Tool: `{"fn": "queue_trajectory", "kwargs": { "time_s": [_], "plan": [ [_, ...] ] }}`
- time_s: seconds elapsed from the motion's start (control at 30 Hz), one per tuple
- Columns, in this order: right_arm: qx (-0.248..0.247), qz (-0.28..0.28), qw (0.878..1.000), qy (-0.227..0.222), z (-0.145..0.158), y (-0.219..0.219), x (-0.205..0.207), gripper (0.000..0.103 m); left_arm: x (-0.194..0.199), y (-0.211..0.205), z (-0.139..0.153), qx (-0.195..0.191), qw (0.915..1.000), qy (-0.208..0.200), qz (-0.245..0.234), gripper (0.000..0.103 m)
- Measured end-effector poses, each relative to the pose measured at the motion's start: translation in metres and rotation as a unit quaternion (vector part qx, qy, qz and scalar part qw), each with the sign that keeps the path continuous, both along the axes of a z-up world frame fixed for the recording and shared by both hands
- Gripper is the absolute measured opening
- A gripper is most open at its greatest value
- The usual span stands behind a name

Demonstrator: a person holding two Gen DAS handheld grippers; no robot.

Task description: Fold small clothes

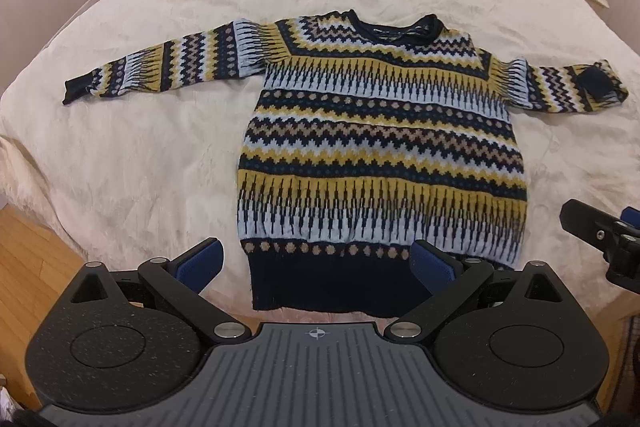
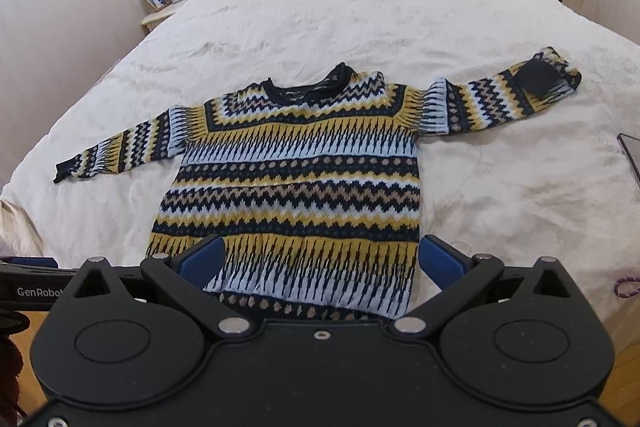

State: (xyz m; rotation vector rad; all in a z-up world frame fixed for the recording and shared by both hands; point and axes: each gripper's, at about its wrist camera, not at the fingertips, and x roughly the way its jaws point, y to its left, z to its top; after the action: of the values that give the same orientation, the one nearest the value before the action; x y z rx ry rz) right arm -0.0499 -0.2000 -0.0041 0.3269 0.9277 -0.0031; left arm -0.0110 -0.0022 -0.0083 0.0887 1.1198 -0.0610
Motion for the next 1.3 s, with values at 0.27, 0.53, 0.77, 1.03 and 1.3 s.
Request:
{"fn": "queue_trajectory", "kwargs": {
  "time_s": [0.27,0.53,0.77,1.03,1.3],
  "plan": [
    [0.003,0.003,1.000,0.007,-0.001,0.003,-0.001,0.102,-0.001,0.001,-0.001,-0.003,1.0000,0.003,0.002,0.101],
    [0.004,0.006,1.000,0.007,0.000,0.006,-0.001,0.102,-0.002,0.002,-0.001,-0.004,1.0000,0.003,0.005,0.101],
    [0.005,0.009,1.000,0.010,-0.001,0.008,0.001,0.102,0.001,0.005,-0.002,-0.006,0.9999,0.006,0.009,0.101],
    [0.007,0.015,1.000,0.013,-0.002,0.009,0.006,0.102,0.003,0.006,-0.005,-0.005,0.9999,0.010,0.009,0.101],
    [0.014,0.019,1.000,0.020,-0.007,0.012,0.011,0.102,0.009,0.008,-0.009,-0.003,0.9998,0.019,0.010,0.101]
  ]
}}
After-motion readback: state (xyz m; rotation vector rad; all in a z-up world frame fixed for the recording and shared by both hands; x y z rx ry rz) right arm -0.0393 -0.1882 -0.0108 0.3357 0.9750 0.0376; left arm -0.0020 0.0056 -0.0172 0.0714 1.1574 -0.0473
